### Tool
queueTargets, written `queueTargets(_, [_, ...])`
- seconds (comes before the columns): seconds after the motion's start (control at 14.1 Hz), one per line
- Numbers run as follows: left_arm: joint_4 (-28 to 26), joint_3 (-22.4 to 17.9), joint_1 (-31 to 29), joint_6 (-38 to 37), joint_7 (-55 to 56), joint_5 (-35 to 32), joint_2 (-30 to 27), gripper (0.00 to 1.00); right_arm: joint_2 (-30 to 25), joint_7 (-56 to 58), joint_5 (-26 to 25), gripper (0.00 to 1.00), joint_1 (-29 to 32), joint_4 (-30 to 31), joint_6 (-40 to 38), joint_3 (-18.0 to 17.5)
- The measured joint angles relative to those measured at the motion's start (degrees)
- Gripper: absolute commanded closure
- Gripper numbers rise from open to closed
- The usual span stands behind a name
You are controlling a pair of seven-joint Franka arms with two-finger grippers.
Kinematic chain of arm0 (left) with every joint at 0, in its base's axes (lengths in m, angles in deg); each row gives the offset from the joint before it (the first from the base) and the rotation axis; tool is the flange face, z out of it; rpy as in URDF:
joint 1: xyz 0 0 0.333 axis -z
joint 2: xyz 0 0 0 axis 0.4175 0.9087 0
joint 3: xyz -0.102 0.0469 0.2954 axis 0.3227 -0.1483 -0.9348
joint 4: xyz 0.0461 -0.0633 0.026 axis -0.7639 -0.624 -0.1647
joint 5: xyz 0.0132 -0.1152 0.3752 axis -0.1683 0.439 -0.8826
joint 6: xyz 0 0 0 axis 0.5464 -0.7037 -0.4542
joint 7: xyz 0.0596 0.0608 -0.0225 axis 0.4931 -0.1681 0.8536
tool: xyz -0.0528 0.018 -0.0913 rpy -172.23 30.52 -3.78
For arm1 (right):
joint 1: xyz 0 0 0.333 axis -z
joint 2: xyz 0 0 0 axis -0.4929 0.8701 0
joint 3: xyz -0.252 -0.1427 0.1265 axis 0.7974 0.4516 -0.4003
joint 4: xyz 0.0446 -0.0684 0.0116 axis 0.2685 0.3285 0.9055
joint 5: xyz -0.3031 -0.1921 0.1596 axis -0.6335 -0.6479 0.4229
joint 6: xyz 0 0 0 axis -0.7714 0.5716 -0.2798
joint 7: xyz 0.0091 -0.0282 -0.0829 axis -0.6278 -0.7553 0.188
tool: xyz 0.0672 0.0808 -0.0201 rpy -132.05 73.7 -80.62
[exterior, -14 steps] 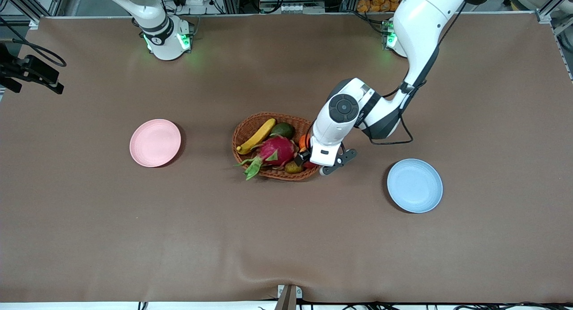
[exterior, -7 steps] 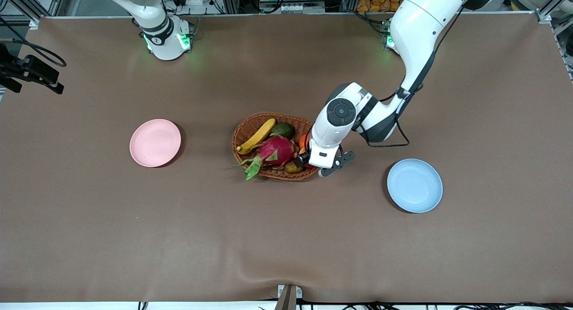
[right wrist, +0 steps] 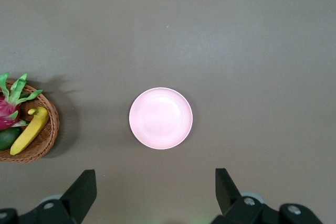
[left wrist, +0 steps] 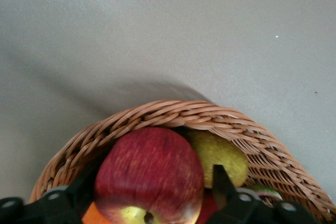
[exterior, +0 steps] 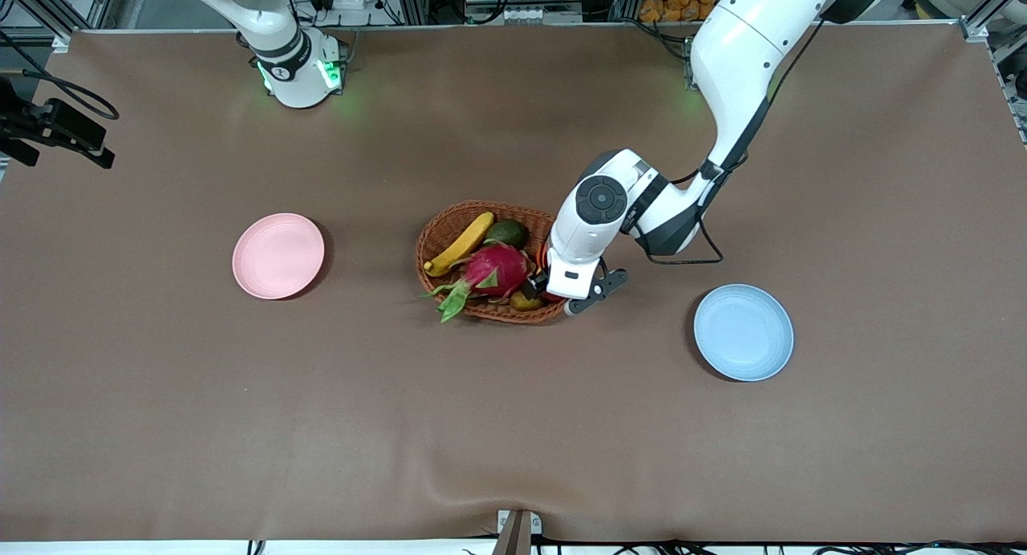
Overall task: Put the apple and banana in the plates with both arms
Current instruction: 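Lift the apple with the left gripper while the right gripper reaches out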
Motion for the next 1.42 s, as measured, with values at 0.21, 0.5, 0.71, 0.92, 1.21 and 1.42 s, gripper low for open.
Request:
queueTargets(0.21, [0.12, -0.03, -0.04, 0.0, 0.0, -0.01, 0.0, 1.0, 0.0, 0.0, 0.0, 0.0, 0.0, 0.0, 0.0, 0.0])
queueTargets(0.5, [1.02, -0.06, -0.24, -0.04, 0.0, -0.01, -0.04, 1.0, 0.0, 0.0, 0.0, 0.0, 0.0, 0.0, 0.0, 0.0])
queueTargets(0.71, [2.32, -0.21, -0.92, -1.74, 0.0, -0.09, -0.93, 1.0, 0.02, 0.01, 0.0, 0.0, 0.0, 0.0, 0.0, -0.03])
queueTargets(0.92, [4.29, -0.25, -2.04, -6.54, 0.0, -0.23, -2.68, 1.0, 0.26, 0.02, 0.0, 0.0, -0.03, 0.0, 0.0, -0.06])
queueTargets(1.21, [6.21, -0.35, -3.73, -10.49, -1.99, -1.57, -5.07, 1.0, 3.2, 0.07, 0.0, 0.0, -0.04, 0.01, 0.17, -0.09])
queueTargets(1.42, [6.43, -0.43, -6.99, -14.47, -8.71, -1.65, -7.22, 1.0, 6.59, 0.11, 0.01, 0.0, -0.3, 0.01, 0.43, -0.21])
